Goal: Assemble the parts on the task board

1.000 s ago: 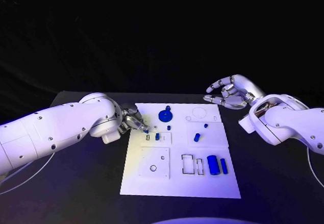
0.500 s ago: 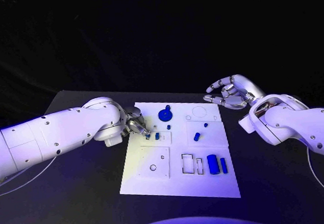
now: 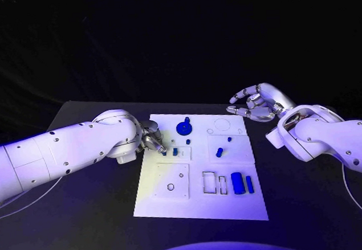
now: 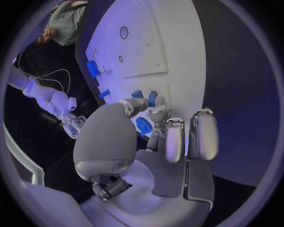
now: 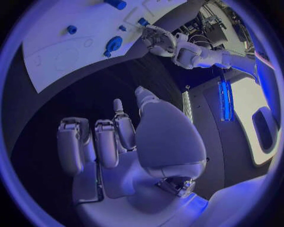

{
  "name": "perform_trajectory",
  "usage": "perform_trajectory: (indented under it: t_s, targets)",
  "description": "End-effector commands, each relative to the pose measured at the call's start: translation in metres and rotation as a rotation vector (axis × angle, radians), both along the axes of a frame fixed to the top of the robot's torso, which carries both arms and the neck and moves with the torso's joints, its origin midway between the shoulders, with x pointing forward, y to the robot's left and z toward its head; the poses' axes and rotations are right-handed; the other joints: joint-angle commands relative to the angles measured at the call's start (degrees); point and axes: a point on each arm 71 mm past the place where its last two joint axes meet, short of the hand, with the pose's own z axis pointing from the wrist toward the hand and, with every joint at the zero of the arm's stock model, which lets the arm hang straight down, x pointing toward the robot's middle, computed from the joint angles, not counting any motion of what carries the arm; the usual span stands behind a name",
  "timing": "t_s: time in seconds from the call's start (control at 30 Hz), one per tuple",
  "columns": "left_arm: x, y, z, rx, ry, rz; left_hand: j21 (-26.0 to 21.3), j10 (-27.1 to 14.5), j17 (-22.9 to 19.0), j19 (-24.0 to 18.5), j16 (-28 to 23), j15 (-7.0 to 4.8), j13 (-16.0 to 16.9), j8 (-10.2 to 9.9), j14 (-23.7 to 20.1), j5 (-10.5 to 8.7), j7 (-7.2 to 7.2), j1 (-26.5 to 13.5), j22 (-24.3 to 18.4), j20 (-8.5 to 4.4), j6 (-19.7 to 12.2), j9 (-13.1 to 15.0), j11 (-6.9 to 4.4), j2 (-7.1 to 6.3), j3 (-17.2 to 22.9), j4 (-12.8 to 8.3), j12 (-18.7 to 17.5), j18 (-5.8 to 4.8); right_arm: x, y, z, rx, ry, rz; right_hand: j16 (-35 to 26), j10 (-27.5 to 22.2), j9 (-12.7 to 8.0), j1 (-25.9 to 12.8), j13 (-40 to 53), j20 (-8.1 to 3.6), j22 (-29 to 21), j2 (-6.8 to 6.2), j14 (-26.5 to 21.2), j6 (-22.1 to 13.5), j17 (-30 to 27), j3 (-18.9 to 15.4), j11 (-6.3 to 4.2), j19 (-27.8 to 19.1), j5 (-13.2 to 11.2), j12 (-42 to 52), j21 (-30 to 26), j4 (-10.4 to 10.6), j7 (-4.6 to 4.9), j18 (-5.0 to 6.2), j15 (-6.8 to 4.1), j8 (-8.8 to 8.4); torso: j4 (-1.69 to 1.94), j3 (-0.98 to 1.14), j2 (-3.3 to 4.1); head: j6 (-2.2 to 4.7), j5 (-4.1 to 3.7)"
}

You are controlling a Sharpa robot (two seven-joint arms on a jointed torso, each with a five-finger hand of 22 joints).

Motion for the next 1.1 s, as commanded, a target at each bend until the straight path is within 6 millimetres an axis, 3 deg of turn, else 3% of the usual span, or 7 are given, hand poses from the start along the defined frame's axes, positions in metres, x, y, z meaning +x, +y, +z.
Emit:
perform_trajectory:
  t_s: [0.03,0.8,1.1]
  targets:
    - [-0.0004,-0.0008,-0.0006,0.038,-0.004,-0.026,0.28,0.49,12.42,0.36,0.30,-0.46,0.03,0.40,5.38,0.39,-0.68,-0.10,0.04,-0.17,0.34,0.90,-0.15,0.46,9.25,-8.91,0.15,-0.83,-0.0007,0.0016,-0.0005,-0.002,0.003,0.017,-0.14,-0.47,0.05,-0.49,3.03,-0.15,10.91,0.20,3.86,0.34,6.09,-0.37,-0.12,2.20,0.20,-0.37,-0.27,-0.06,-0.13,0.37,-0.42,0.28,0.04,0.01,-0.02,-0.08,-0.02]
    - [-0.0016,-0.0052,-0.0013,0.066,-0.004,-0.049,0.32,0.66,12.94,0.41,0.55,-0.50,-0.10,0.99,5.51,0.57,-0.74,-0.85,0.14,-0.22,0.40,0.76,-0.21,0.13,10.31,-9.52,0.22,-0.85,-0.0010,0.0014,-0.0004,-0.002,0.001,0.018,-0.16,-0.44,0.06,-0.55,3.05,-0.15,10.92,0.27,3.86,0.37,6.08,-0.39,-0.13,2.20,0.26,-0.34,-0.27,-0.06,-0.15,0.36,-0.43,0.32,-0.01,0.05,-0.02,-0.25,0.07]
    - [-0.0040,-0.0076,-0.0027,0.068,0.024,-0.067,0.56,1.96,14.13,0.70,1.10,-0.60,1.70,1.90,5.81,0.45,-1.11,-2.53,0.70,-0.28,1.22,0.43,-0.45,-0.40,10.49,-9.57,1.79,-0.97,-0.0009,0.0009,-0.0004,-0.002,0.001,0.017,-0.17,-0.48,0.07,-0.59,3.01,-0.16,10.89,0.30,3.85,0.40,6.06,-0.40,-0.14,2.18,0.27,-0.39,-0.31,-0.06,-0.16,0.38,-0.44,0.34,-0.01,0.05,-0.03,-0.35,0.05]
